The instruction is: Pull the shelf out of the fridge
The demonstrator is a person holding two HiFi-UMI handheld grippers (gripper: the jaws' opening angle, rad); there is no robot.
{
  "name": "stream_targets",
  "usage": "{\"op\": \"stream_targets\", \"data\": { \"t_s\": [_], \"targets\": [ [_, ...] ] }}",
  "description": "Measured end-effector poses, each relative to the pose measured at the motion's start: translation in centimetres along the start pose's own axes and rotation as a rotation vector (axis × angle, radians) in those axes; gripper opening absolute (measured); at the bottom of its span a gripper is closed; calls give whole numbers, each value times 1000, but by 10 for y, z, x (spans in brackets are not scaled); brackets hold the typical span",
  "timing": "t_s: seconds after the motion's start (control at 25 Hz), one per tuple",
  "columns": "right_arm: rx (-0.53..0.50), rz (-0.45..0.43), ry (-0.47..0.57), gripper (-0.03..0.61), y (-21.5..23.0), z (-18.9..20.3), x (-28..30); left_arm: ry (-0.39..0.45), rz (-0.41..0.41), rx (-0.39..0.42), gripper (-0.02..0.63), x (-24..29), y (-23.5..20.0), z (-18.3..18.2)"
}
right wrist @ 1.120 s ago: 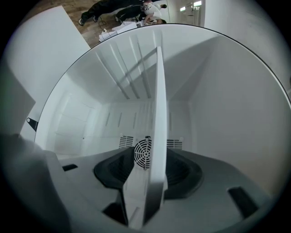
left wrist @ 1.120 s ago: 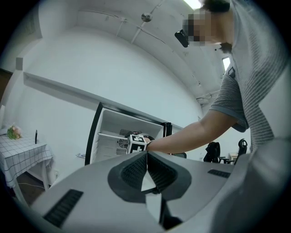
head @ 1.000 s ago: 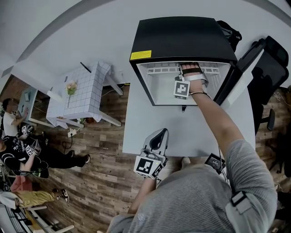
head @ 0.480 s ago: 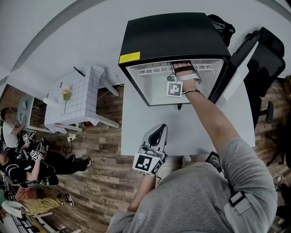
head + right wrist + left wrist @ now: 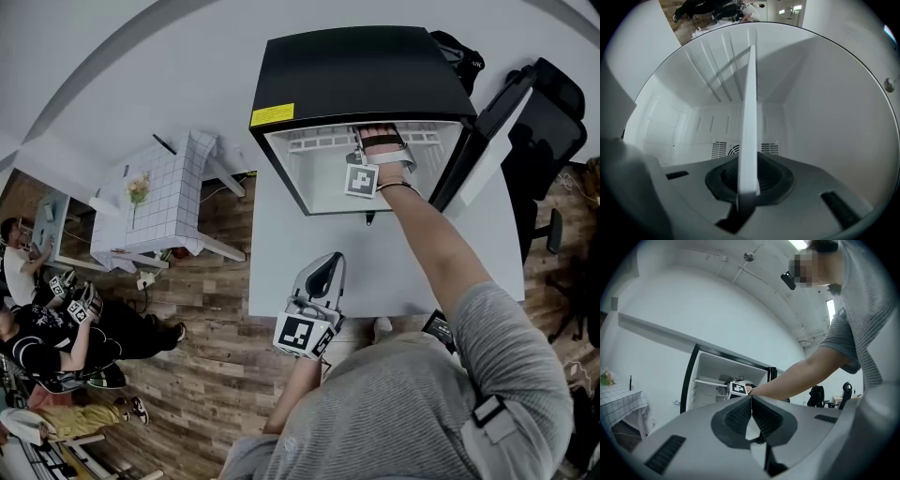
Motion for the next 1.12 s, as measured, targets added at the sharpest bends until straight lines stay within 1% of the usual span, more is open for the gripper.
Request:
{"op": "stream_targets", "data": {
  "t_s": [0.16, 0.32, 0.44, 0.76, 1.12],
  "targets": [
    [-13, 6, -11, 34, 1, 2, -2, 6, 6, 2, 12, -4, 3, -1],
    [10, 1, -24, 34, 5, 1, -2, 6, 3, 2, 12, -8, 7, -4],
    [6, 14, -31, 34, 10, 1, -1, 7, -2, 3, 12, -12, 10, -4],
    [15, 16, -40, 32, 11, -4, -1, 8, -11, 5, 12, -22, 11, -5],
    [13, 25, -47, 32, 16, -6, -9, 12, -2, 10, 12, -26, 20, -9]
  ]
}}
Point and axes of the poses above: the fingertips, and each gripper's own axes: x forward along the fingers, y to its right, z out of its underside, the point moved 1 cm from there along -x, backward along the fingers, and after that the axes turned 5 degrees about z, right-handed, at the moved point
